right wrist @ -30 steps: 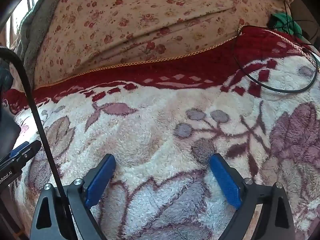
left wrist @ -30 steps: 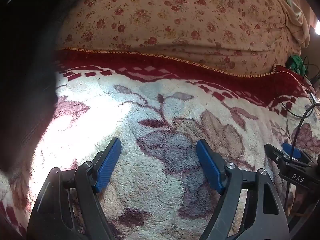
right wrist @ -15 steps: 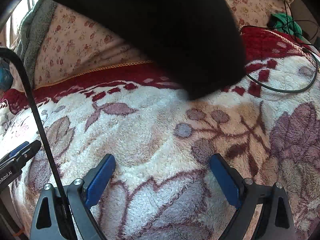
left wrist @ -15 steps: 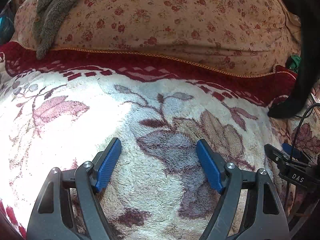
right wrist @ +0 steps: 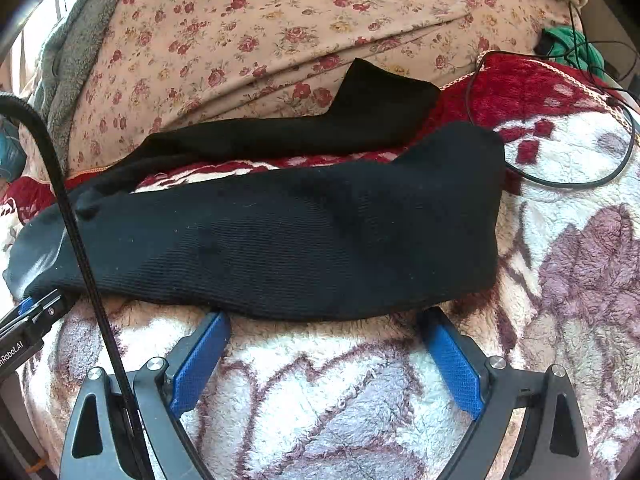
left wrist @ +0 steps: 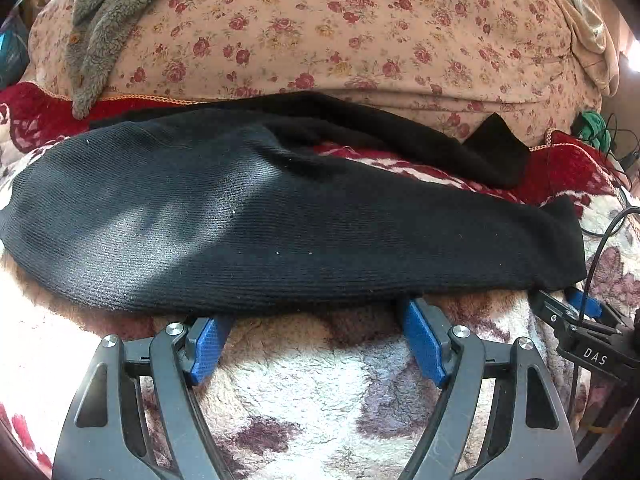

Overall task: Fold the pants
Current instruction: 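Move both grippers toward the black pants lying on the blanket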

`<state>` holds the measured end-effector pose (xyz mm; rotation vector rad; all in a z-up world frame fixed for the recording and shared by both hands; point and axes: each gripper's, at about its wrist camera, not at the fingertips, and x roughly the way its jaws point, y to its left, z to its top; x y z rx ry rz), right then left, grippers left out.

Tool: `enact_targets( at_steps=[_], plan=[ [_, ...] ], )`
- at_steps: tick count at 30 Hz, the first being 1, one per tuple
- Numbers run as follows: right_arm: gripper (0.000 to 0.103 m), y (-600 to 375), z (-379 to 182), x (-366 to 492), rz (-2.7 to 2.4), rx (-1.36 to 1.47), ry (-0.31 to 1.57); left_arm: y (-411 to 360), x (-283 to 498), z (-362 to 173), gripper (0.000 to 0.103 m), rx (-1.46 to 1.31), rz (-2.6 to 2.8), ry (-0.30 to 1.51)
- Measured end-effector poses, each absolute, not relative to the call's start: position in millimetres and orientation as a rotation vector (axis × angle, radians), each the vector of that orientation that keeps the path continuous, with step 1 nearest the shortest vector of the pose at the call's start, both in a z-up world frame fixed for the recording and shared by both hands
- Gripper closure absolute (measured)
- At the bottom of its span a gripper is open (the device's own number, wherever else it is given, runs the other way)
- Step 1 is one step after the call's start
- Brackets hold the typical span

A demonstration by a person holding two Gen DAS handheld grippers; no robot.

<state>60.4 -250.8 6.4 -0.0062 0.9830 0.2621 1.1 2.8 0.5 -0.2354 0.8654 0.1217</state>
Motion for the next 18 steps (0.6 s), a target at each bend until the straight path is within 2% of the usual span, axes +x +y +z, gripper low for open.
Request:
enact_targets(
  at_steps=[18],
  plan=[
    [0.006,-250.5,6.7,60.2,0.247,-0.035,0.994,-0.8,-3.3,7.9,0.025,-0.176,0.076,0.898]
  ],
)
